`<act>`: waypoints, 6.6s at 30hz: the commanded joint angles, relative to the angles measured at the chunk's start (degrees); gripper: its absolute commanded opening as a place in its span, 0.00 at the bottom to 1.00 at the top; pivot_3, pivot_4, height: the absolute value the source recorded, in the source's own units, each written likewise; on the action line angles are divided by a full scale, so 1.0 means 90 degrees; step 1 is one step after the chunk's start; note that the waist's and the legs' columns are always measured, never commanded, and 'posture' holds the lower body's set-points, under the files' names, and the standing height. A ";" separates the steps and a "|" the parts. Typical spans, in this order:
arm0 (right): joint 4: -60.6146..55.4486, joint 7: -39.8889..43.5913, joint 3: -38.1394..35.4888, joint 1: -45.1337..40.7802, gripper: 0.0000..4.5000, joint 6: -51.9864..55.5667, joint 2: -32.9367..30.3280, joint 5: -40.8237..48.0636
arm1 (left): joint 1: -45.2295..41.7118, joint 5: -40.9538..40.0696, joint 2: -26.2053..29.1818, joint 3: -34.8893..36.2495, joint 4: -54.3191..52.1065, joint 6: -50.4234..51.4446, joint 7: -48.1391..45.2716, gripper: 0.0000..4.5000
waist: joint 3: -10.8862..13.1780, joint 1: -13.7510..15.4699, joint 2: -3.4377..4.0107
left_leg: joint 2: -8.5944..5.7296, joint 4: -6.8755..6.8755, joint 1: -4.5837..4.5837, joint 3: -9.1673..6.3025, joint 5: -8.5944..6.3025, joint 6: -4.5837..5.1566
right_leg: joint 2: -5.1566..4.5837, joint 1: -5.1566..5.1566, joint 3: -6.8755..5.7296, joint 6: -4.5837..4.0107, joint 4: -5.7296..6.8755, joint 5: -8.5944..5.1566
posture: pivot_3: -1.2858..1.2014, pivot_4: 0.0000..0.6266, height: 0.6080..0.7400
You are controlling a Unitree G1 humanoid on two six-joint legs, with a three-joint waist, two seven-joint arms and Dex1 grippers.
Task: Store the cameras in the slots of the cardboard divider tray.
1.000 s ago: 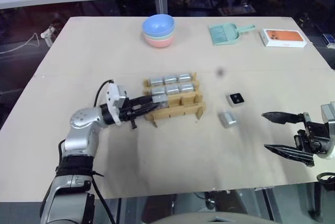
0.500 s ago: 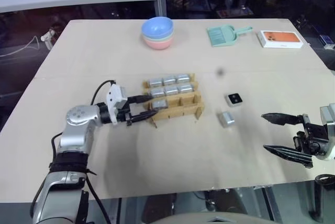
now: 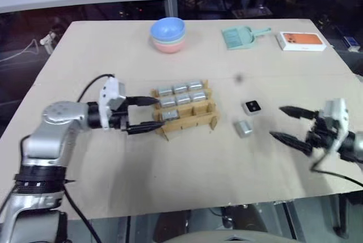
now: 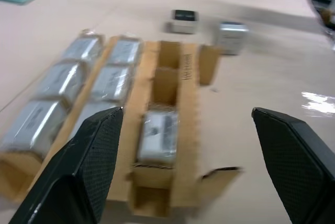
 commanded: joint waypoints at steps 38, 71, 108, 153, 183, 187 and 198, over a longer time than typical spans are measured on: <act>-0.2502 -0.4042 0.1216 -0.0280 0.37 0.4160 0.1370 -0.0065 | 0.0641 -0.0336 0.1350 0.0967 -0.0601 0.0231 -0.0597 0.91 | 0.0008 -0.0056 0.0010 | -0.0016 0.0005 -0.0093 0.0004 0.0002 -0.0001 | 0.0002 -0.0083 -0.0008 -0.0016 0.0000 0.0011 | 0.52 0.24 1.00; 0.4313 0.2398 0.4190 -0.5920 0.17 -0.2700 0.2046 -0.2653 | 0.2596 -0.0540 0.1382 0.2933 -0.2071 0.0904 -0.0120 0.91 | 0.0027 -0.0085 0.0019 | -0.0011 0.0001 -0.0101 0.0008 0.0019 -0.0031 | 0.0001 -0.0088 -0.0024 -0.0006 -0.0002 0.0023 | 0.52 0.24 1.00; 0.6637 0.2410 0.3979 -0.6541 0.28 -0.2829 0.3303 -0.3551 | 0.2700 -0.0472 0.1138 0.2636 -0.1979 0.0687 0.0340 0.91 | 0.0033 -0.0105 0.0029 | -0.0014 -0.0012 -0.0097 0.0004 0.0031 -0.0055 | -0.0001 -0.0087 -0.0032 -0.0010 0.0003 0.0027 | 0.52 0.24 1.00; 0.0220 -0.3412 0.1252 -0.1354 0.62 0.1829 0.2305 -0.2732 | 0.0370 -0.0244 0.1071 0.0513 -0.0496 0.0064 -0.0353 0.91 | 0.0035 -0.0089 0.0032 | -0.0015 -0.0010 -0.0097 0.0005 0.0021 -0.0032 | 0.0010 -0.0087 -0.0022 -0.0007 0.0005 0.0029 | 0.52 0.24 1.00; 0.2116 -0.2974 0.3627 -0.3592 0.43 -0.6688 0.1091 -0.5879 | -0.1965 -0.1602 -0.1895 -0.0553 -0.0623 0.3434 0.2641 0.91 | 0.0033 -0.0083 0.0023 | -0.0019 0.0007 -0.0100 -0.0006 0.0039 -0.0061 | 0.0011 -0.0084 -0.0013 -0.0002 0.0010 0.0034 | 0.52 0.24 1.00; 0.2178 -0.2949 0.3630 -0.3577 0.43 -0.6822 0.1128 -0.5886 | -0.1992 -0.1662 -0.1902 -0.0529 -0.0616 0.3493 0.2662 0.79 | 0.0033 -0.0083 0.0023 | -0.0019 0.0007 -0.0098 -0.0008 0.0039 -0.0061 | 0.0011 -0.0083 -0.0010 -0.0002 0.0011 0.0034 | 0.52 0.24 1.00; 0.2115 -0.2856 0.3613 -0.3491 0.43 -0.6755 0.1205 -0.5747 | -0.1966 -0.1580 -0.1837 -0.0653 -0.0592 0.3465 0.2466 0.16 | 0.0033 -0.0080 0.0023 | -0.0019 0.0007 -0.0098 -0.0008 0.0040 -0.0062 | 0.0011 -0.0083 -0.0009 -0.0002 0.0010 0.0034 | 0.52 0.24 1.00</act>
